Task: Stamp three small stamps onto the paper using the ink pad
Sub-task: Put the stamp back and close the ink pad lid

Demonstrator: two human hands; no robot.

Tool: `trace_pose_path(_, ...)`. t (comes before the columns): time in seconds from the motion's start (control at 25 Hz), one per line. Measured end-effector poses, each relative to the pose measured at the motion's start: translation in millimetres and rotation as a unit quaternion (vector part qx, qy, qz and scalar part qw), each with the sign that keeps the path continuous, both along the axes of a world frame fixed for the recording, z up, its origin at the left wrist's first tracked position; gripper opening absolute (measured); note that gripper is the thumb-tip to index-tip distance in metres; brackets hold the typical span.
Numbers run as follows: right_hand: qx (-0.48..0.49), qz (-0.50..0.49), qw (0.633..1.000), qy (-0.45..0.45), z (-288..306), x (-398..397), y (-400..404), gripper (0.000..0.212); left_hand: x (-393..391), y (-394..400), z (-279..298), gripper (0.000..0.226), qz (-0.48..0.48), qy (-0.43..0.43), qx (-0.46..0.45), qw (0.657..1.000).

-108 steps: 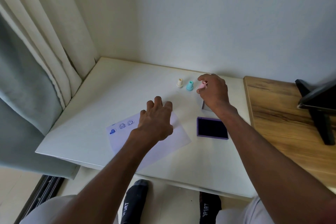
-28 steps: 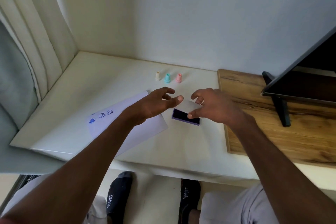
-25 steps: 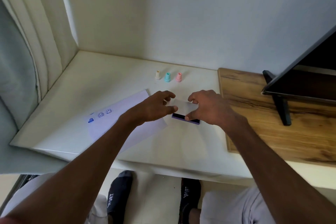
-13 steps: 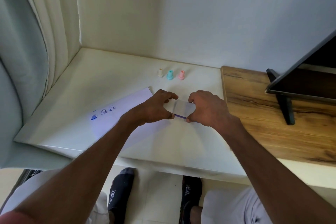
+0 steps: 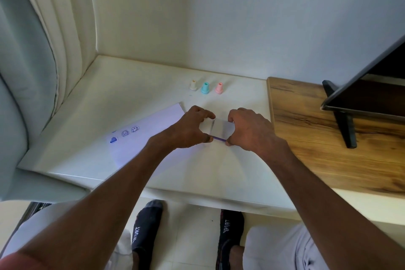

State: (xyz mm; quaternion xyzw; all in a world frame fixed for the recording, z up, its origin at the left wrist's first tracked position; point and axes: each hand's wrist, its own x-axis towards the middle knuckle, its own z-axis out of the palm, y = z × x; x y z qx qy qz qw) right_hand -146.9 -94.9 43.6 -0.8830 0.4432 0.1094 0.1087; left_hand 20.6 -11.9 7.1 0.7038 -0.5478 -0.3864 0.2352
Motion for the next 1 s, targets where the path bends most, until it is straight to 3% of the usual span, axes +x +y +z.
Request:
trace_pose_path(0.72, -0.024, -0.003, 0.999, -0.028, -12, 9, 8, 0.048, -9, 0, -4, 0.065, 0.0, -0.114, -0.052, 0.992)
trace_pose_path(1.0, -0.009, 0.016, 1.0, -0.018, -11, 9, 4, 0.059, -9, 1, 0, 0.062, -0.026, -0.185, -0.077, 0.979)
